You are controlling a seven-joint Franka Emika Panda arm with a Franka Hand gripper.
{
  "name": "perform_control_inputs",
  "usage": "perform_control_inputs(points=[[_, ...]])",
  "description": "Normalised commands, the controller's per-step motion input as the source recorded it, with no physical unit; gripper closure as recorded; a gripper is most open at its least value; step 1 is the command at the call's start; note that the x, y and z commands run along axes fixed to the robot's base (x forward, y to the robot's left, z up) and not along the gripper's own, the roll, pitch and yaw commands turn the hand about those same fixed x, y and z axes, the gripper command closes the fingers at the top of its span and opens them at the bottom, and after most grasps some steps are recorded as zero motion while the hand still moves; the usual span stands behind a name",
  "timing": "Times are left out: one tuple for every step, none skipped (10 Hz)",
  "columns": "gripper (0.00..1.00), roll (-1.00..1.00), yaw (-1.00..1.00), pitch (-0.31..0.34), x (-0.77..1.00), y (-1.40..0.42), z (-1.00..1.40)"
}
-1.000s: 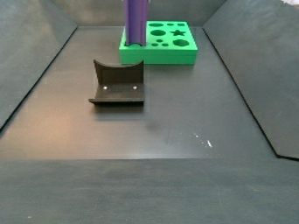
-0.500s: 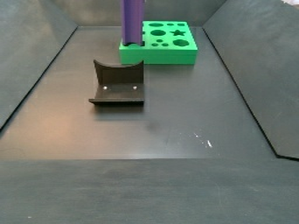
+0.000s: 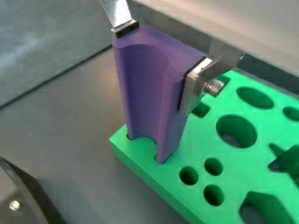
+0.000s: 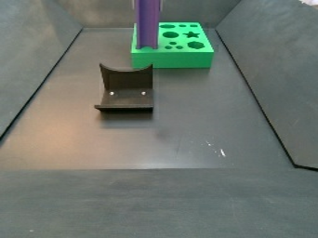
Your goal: Insert the arch object.
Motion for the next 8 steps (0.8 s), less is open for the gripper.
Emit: perform_control_inputs(points=[[1.0,0.0,0.0,0.0,0.04,0.0,-0.45],[1.0,0.0,0.0,0.0,0.29,0.0,-0.46],[1.0,0.0,0.0,0.076,0.42,0.06,-0.41],[1.0,0.0,-0.07,0.059,0.22,0.12,-0.3],[1.0,0.0,-0.13,0.029,0.13,0.09,-0.26],[1.0,0.0,-0.09,0.0,0.07,0.03,-0.21],[1.0,-0.03,0.0,0.0,0.0,0.0,-0.01],[1.0,0.0,0.0,0.0,0.0,0.0,0.0]])
